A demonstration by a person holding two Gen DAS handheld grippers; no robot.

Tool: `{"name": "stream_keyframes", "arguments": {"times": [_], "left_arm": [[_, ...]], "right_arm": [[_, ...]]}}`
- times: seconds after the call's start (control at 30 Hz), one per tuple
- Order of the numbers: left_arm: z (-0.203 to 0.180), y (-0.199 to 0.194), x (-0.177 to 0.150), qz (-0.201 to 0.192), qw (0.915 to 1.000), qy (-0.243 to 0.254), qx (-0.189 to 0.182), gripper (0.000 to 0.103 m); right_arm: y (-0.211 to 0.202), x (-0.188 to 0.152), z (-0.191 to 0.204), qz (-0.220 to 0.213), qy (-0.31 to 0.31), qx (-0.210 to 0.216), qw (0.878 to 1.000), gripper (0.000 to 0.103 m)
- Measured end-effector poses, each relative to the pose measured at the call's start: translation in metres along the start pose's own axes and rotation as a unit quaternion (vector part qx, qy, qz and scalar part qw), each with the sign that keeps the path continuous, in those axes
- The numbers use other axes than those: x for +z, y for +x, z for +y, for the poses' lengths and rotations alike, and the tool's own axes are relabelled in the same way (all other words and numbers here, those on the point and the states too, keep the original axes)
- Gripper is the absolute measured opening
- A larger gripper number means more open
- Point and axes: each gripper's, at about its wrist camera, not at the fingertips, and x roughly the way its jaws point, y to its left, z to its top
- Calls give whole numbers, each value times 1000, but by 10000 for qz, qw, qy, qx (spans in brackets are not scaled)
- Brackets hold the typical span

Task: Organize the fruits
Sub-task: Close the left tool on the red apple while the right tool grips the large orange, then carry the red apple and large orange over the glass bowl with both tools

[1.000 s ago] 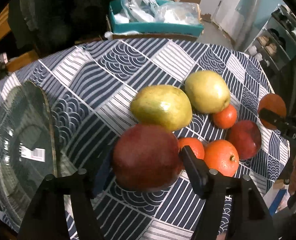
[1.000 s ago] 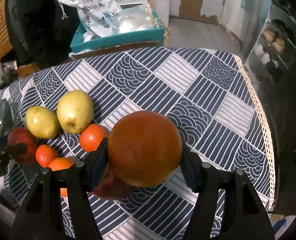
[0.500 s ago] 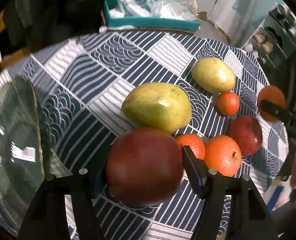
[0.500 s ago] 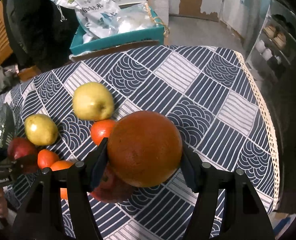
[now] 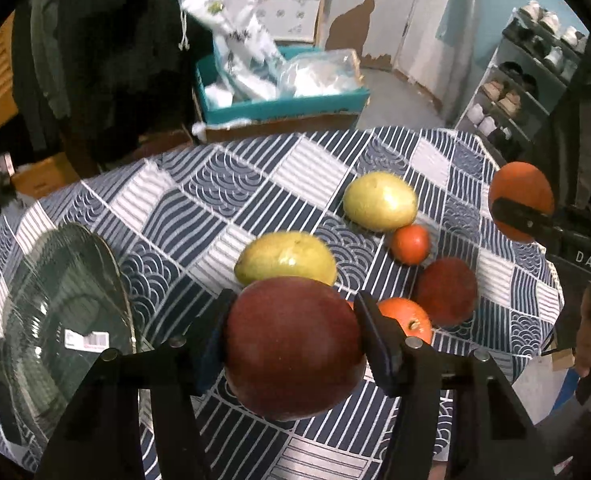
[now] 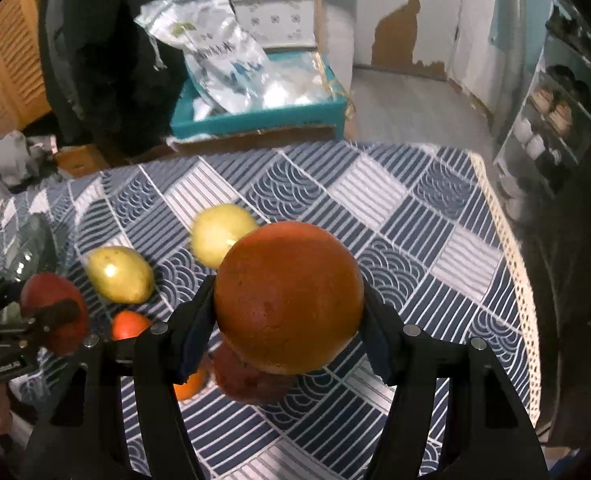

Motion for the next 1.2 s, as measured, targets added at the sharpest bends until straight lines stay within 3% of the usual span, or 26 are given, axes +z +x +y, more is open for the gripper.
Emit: {"name": "stream_keyframes", "arguments": {"times": [0.27,0.7,1.2], "left_arm": [[-6,-43,11,-544,9985,89,-39,61],[-2,-116,18,-1366,9905,118,-21,61],[26,-157,14,-1779,9840,-28,82,61]], "right_arm": [[-43,13,22,-562,-278,122,9980,66],[-86,25,44,-1113,-523,321,9919,66],[-119,40,85,-1496,-733,810,9827,66]]}}
